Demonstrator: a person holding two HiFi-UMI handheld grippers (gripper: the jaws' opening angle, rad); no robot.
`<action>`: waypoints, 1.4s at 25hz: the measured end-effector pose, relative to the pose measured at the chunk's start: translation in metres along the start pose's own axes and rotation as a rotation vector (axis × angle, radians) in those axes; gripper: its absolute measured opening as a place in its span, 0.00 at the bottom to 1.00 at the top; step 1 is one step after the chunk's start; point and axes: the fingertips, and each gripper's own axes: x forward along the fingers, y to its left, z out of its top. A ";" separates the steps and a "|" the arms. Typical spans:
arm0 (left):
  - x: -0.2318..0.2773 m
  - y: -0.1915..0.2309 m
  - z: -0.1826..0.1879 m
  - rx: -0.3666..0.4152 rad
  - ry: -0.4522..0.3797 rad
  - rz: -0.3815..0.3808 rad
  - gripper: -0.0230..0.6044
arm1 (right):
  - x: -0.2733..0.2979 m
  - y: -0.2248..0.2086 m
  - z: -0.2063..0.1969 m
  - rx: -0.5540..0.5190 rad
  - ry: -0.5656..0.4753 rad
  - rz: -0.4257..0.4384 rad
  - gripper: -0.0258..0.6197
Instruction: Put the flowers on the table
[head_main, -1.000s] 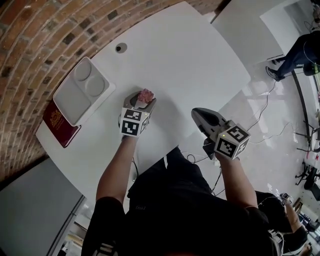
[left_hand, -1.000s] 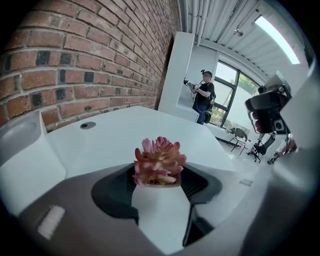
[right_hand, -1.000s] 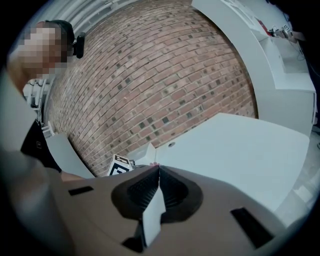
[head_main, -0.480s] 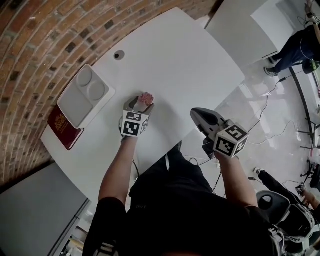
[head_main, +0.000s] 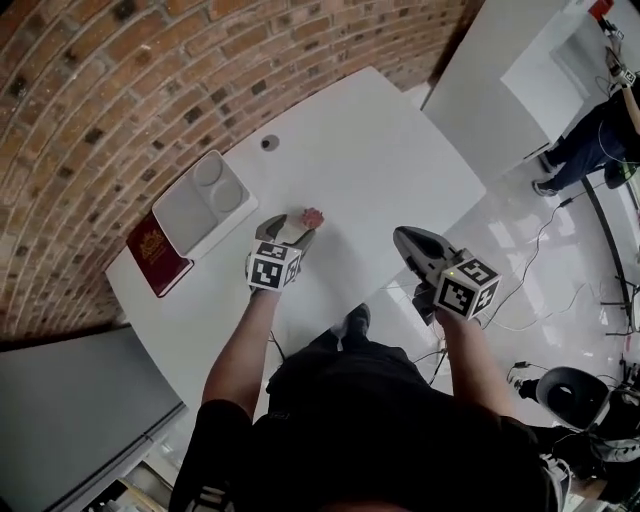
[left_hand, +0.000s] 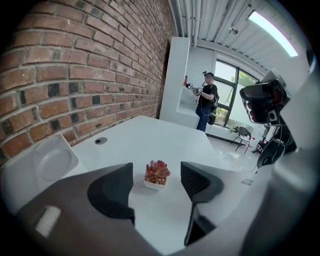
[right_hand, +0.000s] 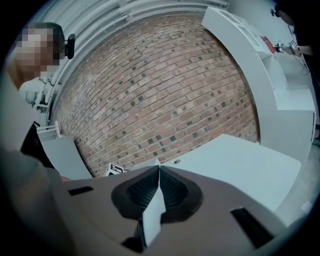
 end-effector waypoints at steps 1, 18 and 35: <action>-0.007 0.002 0.006 -0.002 -0.018 0.011 0.52 | -0.001 0.002 0.004 -0.007 -0.005 0.005 0.06; -0.145 0.002 0.130 -0.026 -0.413 0.089 0.33 | -0.007 0.023 0.056 -0.093 -0.114 0.081 0.06; -0.215 0.004 0.159 0.054 -0.507 0.230 0.05 | -0.022 0.051 0.102 -0.271 -0.242 0.092 0.06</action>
